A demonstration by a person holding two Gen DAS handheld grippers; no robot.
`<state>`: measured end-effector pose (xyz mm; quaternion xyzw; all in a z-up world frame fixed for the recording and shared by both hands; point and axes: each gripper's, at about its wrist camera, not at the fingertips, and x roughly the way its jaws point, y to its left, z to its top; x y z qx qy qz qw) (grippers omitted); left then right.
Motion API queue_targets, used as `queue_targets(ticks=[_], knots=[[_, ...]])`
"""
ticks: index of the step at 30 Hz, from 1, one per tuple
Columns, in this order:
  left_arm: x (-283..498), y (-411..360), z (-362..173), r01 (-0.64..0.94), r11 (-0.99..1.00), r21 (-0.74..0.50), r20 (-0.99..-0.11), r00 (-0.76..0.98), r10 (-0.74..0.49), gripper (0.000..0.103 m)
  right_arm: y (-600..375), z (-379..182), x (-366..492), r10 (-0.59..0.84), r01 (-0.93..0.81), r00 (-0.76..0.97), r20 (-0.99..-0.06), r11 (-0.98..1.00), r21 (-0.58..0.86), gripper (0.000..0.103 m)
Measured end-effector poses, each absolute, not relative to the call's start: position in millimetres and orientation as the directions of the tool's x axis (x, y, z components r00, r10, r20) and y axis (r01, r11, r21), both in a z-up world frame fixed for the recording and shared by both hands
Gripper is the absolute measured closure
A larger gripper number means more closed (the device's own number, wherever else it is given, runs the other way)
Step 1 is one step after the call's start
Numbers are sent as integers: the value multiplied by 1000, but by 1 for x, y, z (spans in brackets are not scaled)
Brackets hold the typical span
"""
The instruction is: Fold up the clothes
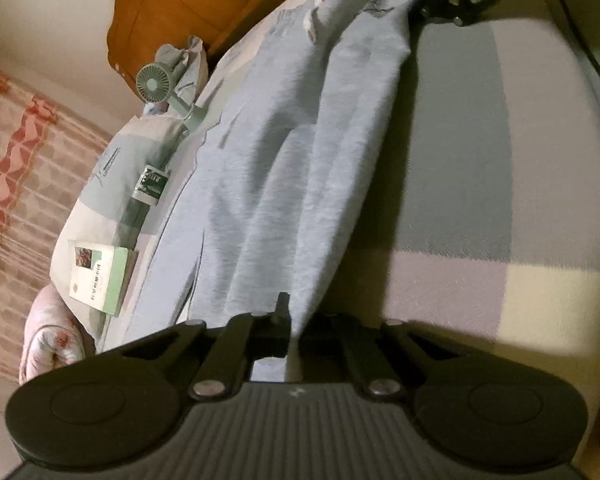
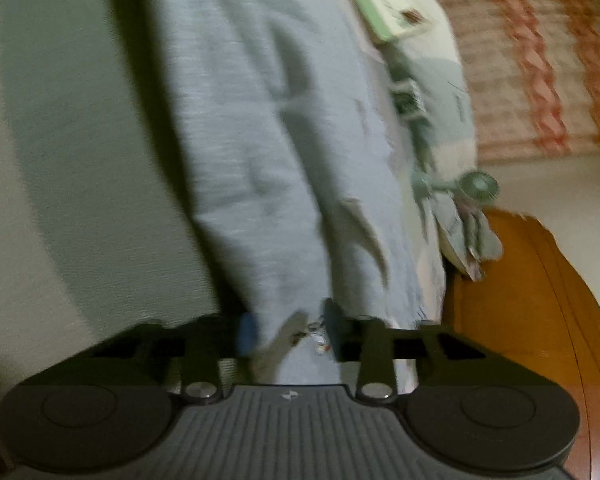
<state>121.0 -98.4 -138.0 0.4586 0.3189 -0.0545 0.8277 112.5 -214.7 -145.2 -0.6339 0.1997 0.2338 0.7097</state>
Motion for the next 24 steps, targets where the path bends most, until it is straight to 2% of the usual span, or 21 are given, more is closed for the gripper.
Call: queue_targets(ticks=[4, 14, 21, 24], knots=[[117, -88, -123, 409, 637, 654, -627, 764, 153, 102, -217, -144, 111, 92, -591, 806, -584, 81, -803, 95], [87, -78, -76, 521, 714, 467, -723, 690, -30, 103, -245, -88, 91, 139, -702, 711, -689, 193, -686, 95], [69, -84, -91, 596, 692, 408, -788, 612, -63, 102, -251, -101, 82, 118, -773, 628, -769, 208, -599, 94], [63, -85, -94, 595, 697, 400, -799, 599, -52, 98, -252, -104, 81, 110, -771, 629, -770, 222, -598, 91]])
